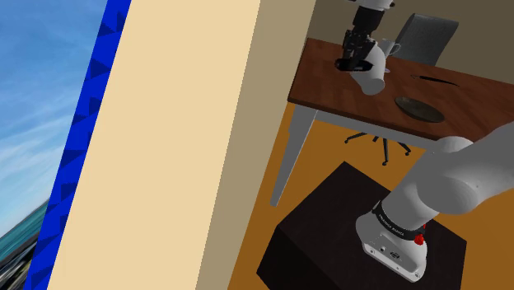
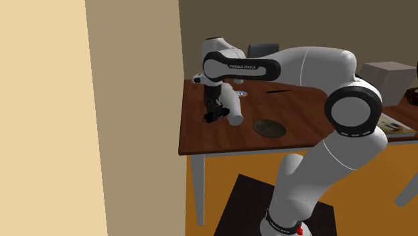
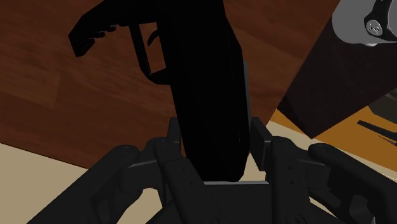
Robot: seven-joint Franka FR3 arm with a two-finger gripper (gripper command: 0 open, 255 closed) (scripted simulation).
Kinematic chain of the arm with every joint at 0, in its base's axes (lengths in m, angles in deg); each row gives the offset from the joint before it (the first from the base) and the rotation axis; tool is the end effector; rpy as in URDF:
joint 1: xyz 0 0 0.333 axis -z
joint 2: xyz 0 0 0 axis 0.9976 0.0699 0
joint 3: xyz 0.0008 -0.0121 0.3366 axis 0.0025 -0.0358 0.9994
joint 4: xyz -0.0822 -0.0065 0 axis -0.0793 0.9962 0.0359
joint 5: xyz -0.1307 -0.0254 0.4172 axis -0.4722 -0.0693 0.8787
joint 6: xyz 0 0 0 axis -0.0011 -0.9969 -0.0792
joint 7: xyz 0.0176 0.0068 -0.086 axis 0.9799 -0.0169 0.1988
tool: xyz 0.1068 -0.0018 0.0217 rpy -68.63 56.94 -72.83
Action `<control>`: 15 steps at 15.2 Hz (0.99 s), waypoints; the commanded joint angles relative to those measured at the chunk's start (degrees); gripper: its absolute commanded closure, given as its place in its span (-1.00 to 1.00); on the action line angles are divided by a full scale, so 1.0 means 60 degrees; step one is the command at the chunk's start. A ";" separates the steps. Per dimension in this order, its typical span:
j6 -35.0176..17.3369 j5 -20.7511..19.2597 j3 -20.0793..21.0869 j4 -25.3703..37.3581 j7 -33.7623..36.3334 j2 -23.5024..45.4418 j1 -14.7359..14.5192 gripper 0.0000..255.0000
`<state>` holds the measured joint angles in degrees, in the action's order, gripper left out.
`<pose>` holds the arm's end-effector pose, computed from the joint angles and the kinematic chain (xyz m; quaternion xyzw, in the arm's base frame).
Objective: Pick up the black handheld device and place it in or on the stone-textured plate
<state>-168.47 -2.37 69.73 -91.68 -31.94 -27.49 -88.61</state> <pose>0.4303 -0.1722 0.5971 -0.8938 -0.4483 0.0007 0.0096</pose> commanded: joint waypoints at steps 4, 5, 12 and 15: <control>0.0399 -0.0575 -0.0291 -0.0911 -0.0539 -0.1389 0.0491 1.00; 0.0497 -0.0693 -0.0358 -0.1055 -0.0664 -0.1649 0.0600 1.00; 0.1290 -0.1580 -0.0932 -0.1750 -0.1689 -0.3301 0.1386 1.00; 0.1659 -0.1992 -0.1231 -0.1881 -0.2208 -0.3896 0.1728 1.00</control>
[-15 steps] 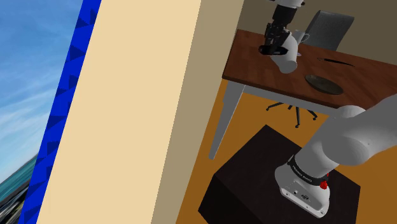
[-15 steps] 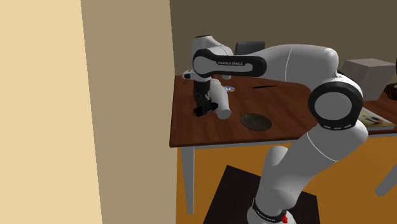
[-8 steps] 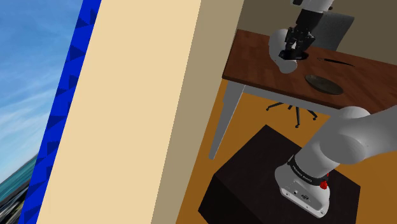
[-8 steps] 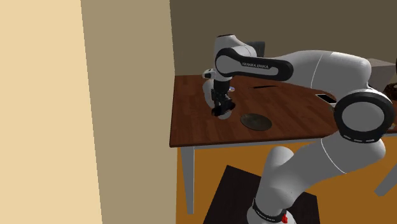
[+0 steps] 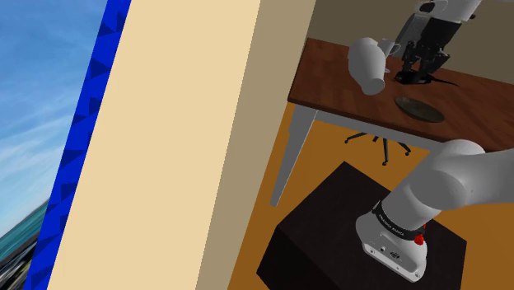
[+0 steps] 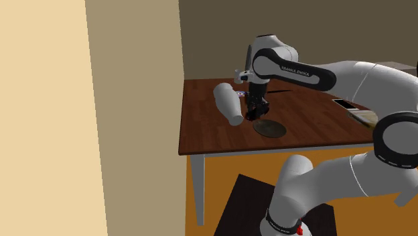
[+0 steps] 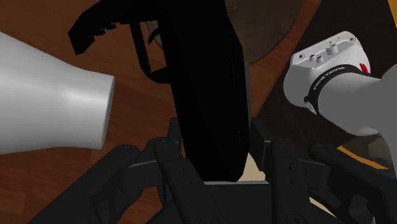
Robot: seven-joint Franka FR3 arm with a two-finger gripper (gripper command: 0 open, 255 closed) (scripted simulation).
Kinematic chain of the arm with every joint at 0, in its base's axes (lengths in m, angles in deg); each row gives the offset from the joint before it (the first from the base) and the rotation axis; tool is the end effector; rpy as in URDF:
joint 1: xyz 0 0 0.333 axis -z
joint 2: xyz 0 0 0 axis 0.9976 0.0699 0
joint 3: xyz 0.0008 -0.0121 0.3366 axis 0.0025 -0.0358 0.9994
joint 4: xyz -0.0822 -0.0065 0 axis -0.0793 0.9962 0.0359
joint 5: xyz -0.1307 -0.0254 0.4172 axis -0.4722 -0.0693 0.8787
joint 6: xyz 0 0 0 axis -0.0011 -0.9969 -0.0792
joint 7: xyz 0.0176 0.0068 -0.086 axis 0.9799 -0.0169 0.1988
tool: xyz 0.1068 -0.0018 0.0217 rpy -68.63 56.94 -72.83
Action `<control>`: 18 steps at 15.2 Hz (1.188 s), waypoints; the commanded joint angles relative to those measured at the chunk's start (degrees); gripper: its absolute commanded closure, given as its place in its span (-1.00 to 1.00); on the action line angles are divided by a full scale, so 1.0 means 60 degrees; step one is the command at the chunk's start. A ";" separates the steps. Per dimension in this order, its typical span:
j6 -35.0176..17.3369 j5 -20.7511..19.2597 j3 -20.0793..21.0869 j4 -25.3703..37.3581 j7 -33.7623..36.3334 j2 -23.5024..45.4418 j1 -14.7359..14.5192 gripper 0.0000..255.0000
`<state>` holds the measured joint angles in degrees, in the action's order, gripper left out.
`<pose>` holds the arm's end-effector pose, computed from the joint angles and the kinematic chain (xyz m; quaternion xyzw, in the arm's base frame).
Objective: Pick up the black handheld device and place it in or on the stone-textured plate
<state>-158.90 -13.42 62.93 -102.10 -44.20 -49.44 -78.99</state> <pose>0.2429 -0.2668 0.6087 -0.8941 -0.4478 0.0009 0.0096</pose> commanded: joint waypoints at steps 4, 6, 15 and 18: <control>0.0550 -0.0728 -0.0544 -0.0166 -0.0930 -0.0905 0.0567 1.00; 0.0783 -0.1029 -0.0788 -0.0113 -0.1338 -0.1183 0.0771 1.00; 0.0019 -0.1426 -0.1173 -0.1237 -0.1309 -0.1578 0.0977 1.00; -0.0289 -0.1570 -0.1322 -0.1640 -0.1274 -0.1678 0.1042 1.00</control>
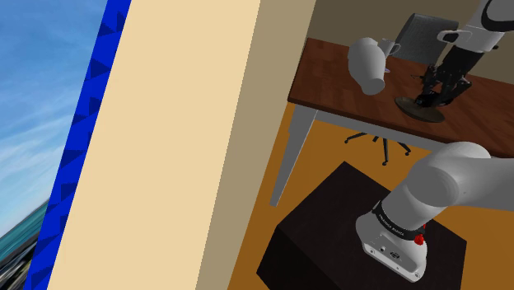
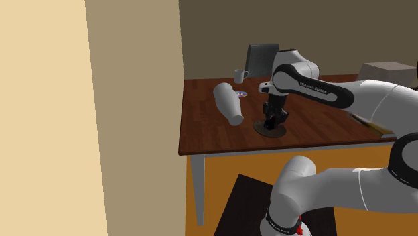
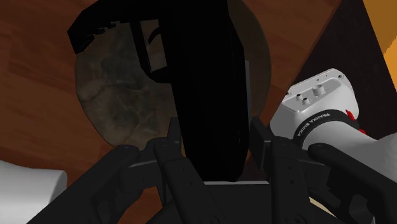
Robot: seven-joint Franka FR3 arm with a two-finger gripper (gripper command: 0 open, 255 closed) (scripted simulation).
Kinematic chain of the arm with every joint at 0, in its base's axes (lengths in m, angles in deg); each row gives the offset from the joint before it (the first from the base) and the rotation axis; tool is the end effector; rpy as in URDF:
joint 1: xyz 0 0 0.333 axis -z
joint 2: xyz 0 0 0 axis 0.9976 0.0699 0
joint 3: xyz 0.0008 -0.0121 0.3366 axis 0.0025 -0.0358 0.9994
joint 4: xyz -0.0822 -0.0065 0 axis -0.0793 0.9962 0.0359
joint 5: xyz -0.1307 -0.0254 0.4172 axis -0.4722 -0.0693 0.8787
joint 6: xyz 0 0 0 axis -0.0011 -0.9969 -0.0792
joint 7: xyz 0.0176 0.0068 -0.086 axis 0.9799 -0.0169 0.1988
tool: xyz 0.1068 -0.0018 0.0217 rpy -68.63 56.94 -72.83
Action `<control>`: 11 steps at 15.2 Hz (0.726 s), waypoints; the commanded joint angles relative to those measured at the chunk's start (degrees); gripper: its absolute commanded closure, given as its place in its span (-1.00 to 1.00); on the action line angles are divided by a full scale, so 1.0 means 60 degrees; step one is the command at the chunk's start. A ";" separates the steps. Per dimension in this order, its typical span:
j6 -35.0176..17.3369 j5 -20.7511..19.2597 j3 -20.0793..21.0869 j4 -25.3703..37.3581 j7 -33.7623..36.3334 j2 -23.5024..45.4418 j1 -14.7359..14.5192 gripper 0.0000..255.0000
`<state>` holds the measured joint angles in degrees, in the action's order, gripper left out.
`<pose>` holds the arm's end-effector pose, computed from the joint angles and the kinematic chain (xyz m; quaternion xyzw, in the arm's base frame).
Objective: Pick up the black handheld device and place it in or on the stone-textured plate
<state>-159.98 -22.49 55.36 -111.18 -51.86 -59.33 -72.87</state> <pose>0.1509 -0.3107 0.5517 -0.8937 -0.4485 0.0011 0.0100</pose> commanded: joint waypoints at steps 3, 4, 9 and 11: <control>-0.0421 -0.0211 -0.0222 -0.0517 0.0035 -0.0113 0.0087 1.00; -0.0554 -0.0279 -0.0294 -0.0677 0.0048 -0.0142 0.0114 1.00; -0.0554 -0.0279 -0.0294 -0.0677 0.0048 -0.0142 0.0114 1.00; -0.0554 -0.0279 -0.0294 -0.0677 0.0048 -0.0142 0.0114 1.00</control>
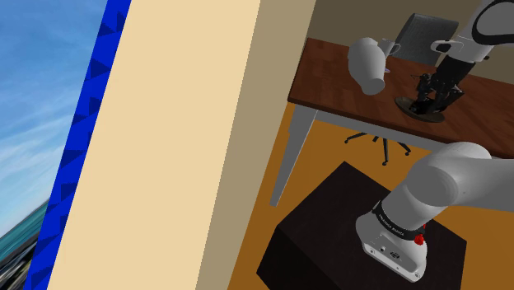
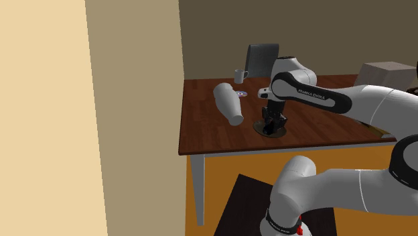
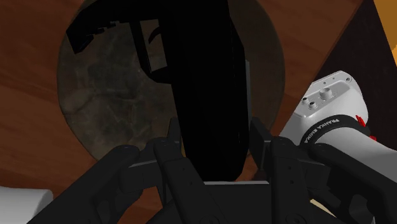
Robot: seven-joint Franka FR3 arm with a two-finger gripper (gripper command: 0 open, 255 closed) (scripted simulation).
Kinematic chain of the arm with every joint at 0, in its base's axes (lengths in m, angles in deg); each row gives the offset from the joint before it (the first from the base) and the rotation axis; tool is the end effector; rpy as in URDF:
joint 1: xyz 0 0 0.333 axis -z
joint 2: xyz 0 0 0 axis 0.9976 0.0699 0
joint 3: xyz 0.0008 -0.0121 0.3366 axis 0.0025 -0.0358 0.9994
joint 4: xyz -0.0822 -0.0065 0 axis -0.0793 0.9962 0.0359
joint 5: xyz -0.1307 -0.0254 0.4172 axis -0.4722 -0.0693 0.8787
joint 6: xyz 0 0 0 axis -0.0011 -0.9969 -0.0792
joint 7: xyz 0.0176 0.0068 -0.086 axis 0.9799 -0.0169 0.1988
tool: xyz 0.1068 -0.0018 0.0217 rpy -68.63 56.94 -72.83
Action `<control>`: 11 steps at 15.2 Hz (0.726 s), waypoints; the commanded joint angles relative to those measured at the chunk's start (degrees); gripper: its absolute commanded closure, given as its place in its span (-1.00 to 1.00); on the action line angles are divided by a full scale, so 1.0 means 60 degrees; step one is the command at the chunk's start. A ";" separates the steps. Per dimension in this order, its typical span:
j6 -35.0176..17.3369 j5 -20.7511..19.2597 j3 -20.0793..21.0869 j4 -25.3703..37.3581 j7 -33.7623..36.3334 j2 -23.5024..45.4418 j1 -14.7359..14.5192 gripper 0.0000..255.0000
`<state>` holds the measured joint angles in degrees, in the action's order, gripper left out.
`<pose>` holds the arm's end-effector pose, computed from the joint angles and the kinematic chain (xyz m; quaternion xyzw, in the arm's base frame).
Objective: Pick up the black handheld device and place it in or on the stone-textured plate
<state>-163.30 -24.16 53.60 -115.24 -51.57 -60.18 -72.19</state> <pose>0.1507 -0.3107 0.5210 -0.8937 -0.4486 0.0010 0.0097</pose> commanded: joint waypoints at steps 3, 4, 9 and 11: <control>-0.0002 -0.0001 -0.0001 0.0000 0.0000 -0.0001 0.0000 -1.00; -0.0002 -0.0001 -0.0001 0.0000 0.0000 -0.0001 0.0000 -1.00; 0.0765 0.0373 0.0380 0.0999 -0.0088 0.0241 -0.0173 -1.00; 0.0962 0.0463 0.0468 0.1274 -0.0113 0.0323 -0.0217 -1.00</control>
<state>-158.16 -21.69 56.14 -108.46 -52.17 -58.52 -73.33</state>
